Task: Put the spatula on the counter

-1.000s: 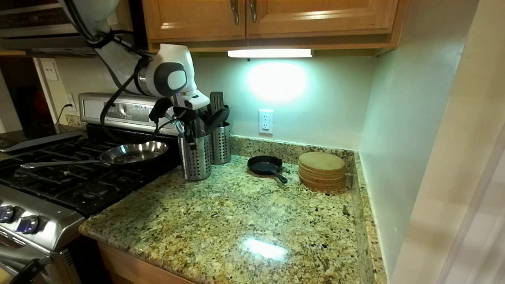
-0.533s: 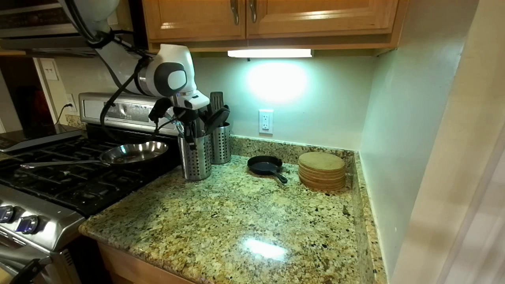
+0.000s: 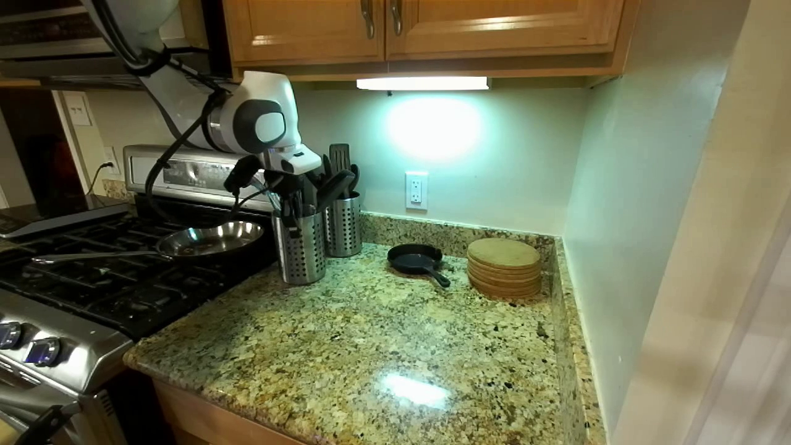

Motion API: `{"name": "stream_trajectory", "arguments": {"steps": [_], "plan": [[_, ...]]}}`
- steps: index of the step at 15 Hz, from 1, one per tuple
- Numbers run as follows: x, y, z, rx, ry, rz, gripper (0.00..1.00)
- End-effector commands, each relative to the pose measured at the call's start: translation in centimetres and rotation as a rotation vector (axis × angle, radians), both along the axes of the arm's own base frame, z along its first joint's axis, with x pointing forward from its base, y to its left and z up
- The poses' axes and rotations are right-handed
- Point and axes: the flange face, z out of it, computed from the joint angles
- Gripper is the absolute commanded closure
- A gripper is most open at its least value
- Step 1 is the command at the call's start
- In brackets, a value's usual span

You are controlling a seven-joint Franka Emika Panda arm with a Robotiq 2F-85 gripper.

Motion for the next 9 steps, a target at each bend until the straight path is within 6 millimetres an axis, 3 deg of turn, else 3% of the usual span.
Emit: {"name": "stream_trajectory", "arguments": {"steps": [1,5,9], "plan": [[-2.8,0.2,-0.6,-0.009,0.058,-0.061,0.93],[-5.5,0.2,-1.7,-0.003,0.092,-0.116,0.92],[-9.6,-0.3,-3.0,-0.011,0.131,-0.139,0.92]]}}
